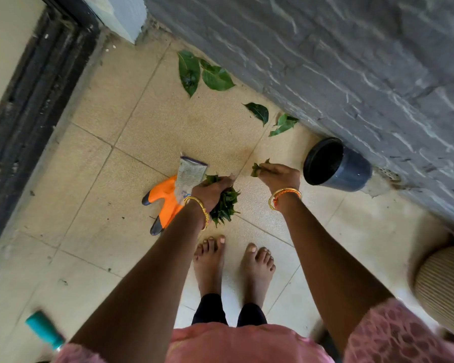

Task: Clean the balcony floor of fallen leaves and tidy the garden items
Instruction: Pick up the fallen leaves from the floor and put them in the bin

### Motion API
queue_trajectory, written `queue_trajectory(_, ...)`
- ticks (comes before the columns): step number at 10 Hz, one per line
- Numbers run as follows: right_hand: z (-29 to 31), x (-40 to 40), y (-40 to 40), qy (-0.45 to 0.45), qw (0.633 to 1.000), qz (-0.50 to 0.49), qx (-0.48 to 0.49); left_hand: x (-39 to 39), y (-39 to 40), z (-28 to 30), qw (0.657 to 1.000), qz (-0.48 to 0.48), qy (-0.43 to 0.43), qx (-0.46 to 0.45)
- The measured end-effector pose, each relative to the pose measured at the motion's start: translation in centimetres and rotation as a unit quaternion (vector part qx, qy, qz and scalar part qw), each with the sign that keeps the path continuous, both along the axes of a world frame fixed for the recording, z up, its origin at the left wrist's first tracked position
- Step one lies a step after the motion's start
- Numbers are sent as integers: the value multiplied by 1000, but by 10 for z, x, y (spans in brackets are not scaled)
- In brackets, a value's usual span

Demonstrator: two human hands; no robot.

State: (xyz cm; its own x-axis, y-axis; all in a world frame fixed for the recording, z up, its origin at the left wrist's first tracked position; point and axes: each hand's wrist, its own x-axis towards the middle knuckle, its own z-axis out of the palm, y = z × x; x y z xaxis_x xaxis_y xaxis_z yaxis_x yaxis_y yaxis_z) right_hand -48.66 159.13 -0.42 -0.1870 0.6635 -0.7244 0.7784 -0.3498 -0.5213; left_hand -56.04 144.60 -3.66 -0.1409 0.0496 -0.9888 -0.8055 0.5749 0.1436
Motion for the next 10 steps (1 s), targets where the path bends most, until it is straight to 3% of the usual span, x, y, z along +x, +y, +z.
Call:
queue_trajectory(1, 28, -4, -13, 44, 989, -77, -115, -2, 19, 110, 997, 54, 32, 52)
queue_trajectory(2, 69, -10, -33, 44, 981, -61, -178, -3, 24, 118, 996, 44, 34, 72)
queue_trajectory(4, 107, -31, -30, -28, 989, 127, -66, -13, 27, 128, 995, -26, 79, 59)
queue_trajectory(5, 109, -44, -30, -42, 982, 182, 5, -18, 36, 130, 993, 0, 108, 47)
queue_trajectory(6, 90, -58, -20, -31, 977, 166, 127, -34, 47, 121, 990, 31, 136, 0)
queue_trajectory(8, 7, -60, 46, -166, 944, 254, 126, -57, 36, 78, 992, 57, 112, -20)
queue_trajectory(10, -42, -69, 63, -202, 924, 281, 161, -56, 10, 38, 990, 82, 99, -52)
